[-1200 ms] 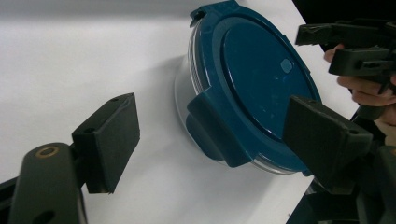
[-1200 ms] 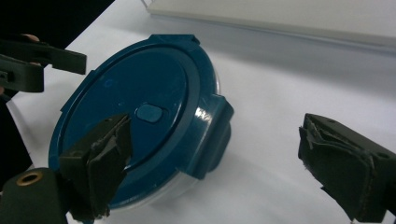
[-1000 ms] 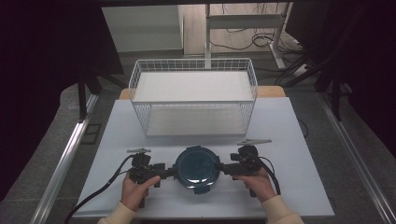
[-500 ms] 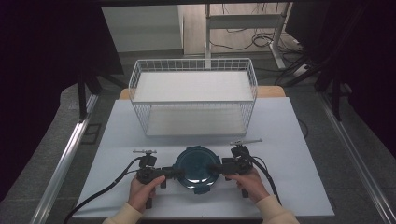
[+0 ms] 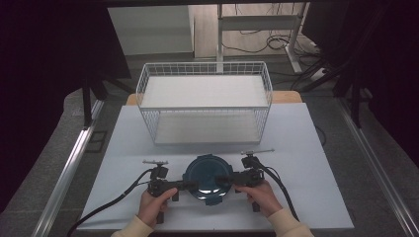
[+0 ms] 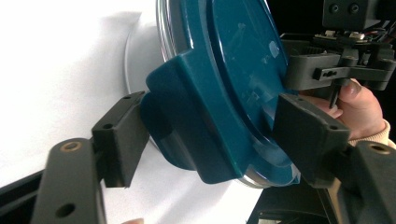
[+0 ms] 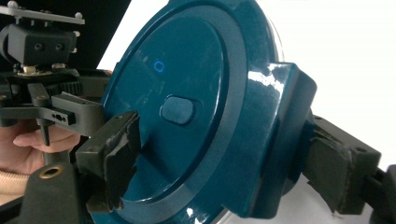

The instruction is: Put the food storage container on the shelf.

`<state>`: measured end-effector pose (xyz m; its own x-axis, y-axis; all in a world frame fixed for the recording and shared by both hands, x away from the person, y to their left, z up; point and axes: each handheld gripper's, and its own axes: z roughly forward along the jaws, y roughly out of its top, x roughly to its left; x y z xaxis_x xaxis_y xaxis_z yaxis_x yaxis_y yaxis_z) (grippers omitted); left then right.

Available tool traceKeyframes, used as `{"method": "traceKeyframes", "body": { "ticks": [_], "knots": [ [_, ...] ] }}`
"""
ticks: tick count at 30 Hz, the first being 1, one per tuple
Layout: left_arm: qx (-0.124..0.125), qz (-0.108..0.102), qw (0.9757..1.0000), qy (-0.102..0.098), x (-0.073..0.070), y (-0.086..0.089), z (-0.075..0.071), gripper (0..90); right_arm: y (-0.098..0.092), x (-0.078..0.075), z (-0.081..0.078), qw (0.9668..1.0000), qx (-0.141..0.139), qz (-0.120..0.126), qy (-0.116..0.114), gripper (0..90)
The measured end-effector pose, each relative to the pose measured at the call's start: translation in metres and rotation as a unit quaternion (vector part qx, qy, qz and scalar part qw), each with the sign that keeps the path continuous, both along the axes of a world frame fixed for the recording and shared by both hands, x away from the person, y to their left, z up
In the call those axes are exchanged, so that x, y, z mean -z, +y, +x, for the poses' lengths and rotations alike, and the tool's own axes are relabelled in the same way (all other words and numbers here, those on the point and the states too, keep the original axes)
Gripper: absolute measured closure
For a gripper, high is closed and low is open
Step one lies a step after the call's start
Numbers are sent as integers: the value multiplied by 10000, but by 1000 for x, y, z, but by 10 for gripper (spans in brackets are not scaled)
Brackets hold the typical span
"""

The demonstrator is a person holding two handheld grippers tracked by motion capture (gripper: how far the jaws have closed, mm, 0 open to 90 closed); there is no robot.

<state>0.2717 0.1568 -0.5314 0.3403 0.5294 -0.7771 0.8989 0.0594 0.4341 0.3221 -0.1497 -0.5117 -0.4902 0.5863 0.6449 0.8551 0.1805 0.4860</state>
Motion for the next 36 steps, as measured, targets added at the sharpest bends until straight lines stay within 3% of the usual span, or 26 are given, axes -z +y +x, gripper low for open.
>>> {"method": "traceKeyframes", "body": {
  "ticks": [8,15,21,30,36],
  "knots": [
    [-57,37,10000,18,-2,0,-2,313,-8,1,1,9991,249,239,251,276],
    [-101,58,9999,-90,-9,1,-8,370,-13,-4,-6,9984,400,330,206,339],
    [-87,70,9997,-210,-14,2,-15,420,-19,-9,-17,9979,474,439,69,384],
    [-114,78,9993,-361,-21,6,-18,451,-19,-14,-25,9982,352,437,-209,392],
    [-88,-11,9987,-507,-29,9,-21,467,-19,-22,-29,9971,286,486,-510,393]
  ]
}}
